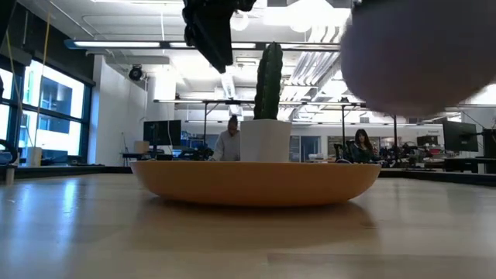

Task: Set table place
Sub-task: Put the purple bowl on the orange plate

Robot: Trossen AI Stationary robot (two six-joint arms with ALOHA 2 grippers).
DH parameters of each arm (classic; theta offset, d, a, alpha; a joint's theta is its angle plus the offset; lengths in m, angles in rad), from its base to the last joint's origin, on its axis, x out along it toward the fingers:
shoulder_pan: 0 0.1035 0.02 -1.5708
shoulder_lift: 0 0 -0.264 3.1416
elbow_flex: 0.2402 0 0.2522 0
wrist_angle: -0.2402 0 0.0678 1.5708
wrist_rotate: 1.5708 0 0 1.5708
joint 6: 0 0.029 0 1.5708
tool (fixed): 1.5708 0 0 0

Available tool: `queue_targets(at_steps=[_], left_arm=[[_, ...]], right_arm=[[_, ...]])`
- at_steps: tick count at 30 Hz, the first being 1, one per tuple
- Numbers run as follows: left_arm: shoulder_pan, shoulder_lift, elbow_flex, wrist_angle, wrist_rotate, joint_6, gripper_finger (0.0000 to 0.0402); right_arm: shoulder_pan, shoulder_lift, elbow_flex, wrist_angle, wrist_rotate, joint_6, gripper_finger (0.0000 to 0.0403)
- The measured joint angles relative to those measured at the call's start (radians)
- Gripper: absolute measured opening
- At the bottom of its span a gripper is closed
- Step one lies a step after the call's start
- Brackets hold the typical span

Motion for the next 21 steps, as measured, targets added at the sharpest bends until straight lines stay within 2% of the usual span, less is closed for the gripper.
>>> queue_targets(at_steps=[4,8,14,18,21], left_arm=[[-0.012,-0.032,0.000,-0.033,-0.012,-0.010,0.0216],[-0.023,-0.072,0.000,-0.078,-0.031,-0.024,0.0216],[-0.039,-0.118,0.001,-0.145,-0.053,-0.059,0.0216],[-0.054,-0.135,0.001,-0.194,-0.066,-0.071,0.0216],[-0.058,-0.138,0.000,-0.215,-0.078,-0.073,0.0216]], right_arm=[[-0.005,0.020,0.176,-0.067,0.092,-0.059,0.0001],[-0.024,0.096,0.310,-0.104,0.146,-0.151,0.0000],[-0.079,0.304,0.407,-0.094,0.107,-0.314,0.0000],[-0.113,0.433,0.421,-0.011,0.031,-0.399,0.0000],[-0.126,0.512,0.421,0.044,0.022,-0.432,0.0000]])
